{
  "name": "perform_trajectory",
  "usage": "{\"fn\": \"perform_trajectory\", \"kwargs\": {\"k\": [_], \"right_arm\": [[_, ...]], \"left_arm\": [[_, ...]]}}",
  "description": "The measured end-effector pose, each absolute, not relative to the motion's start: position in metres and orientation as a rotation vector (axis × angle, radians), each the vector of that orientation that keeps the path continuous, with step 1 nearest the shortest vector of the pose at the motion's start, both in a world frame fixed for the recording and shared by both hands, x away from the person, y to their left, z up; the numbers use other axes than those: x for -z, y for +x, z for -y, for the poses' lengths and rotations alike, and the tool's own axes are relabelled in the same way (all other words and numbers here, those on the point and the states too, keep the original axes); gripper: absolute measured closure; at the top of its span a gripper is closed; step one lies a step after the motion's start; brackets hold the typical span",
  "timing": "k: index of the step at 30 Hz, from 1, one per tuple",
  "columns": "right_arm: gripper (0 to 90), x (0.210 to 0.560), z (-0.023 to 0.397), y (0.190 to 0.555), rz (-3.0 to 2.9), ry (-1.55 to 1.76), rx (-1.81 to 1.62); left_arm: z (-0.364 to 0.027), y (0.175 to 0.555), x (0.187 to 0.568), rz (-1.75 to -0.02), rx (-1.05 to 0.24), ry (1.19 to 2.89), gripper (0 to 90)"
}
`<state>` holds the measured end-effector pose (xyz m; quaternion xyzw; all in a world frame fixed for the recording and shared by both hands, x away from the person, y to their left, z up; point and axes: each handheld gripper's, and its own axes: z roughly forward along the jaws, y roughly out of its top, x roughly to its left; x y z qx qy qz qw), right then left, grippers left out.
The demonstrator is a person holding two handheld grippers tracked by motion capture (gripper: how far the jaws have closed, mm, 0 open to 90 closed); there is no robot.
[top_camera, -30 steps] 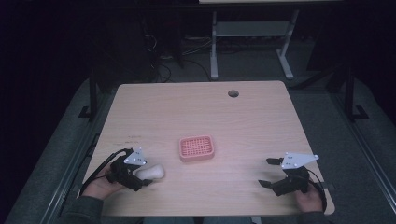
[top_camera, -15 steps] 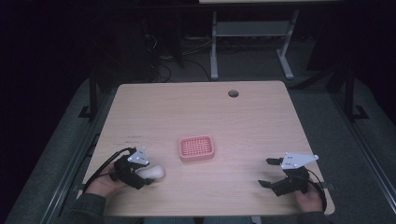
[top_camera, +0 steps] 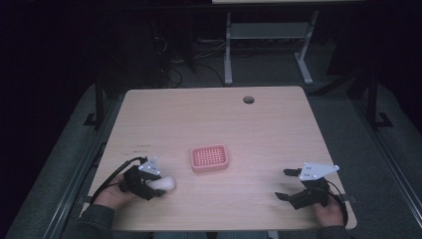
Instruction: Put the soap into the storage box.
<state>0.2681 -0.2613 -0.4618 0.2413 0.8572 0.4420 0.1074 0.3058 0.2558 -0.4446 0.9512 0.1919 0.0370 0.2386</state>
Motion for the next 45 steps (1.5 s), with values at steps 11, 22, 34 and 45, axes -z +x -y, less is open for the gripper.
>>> {"fn": "perform_trajectory", "kwargs": {"k": [11,22,34,45], "right_arm": [[13.5,0.4617,0.2609,0.2678,-2.519,0.707,-1.306],[13.5,0.4614,0.2610,0.2676,-2.517,0.707,-1.309],[13.5,0.4613,0.2611,0.2679,-2.520,0.706,-1.311],[13.5,0.4605,0.2621,0.2677,-2.511,0.706,-1.321]], "left_arm": [[-0.2553,0.3070,0.4448,-0.520,-0.095,2.612,47.8],[-0.2542,0.3053,0.4442,-0.522,-0.098,2.613,49.0],[-0.2547,0.3043,0.4402,-0.508,-0.113,2.608,49.1],[-0.2530,0.3037,0.4389,-0.495,-0.104,2.613,49.1]]}}
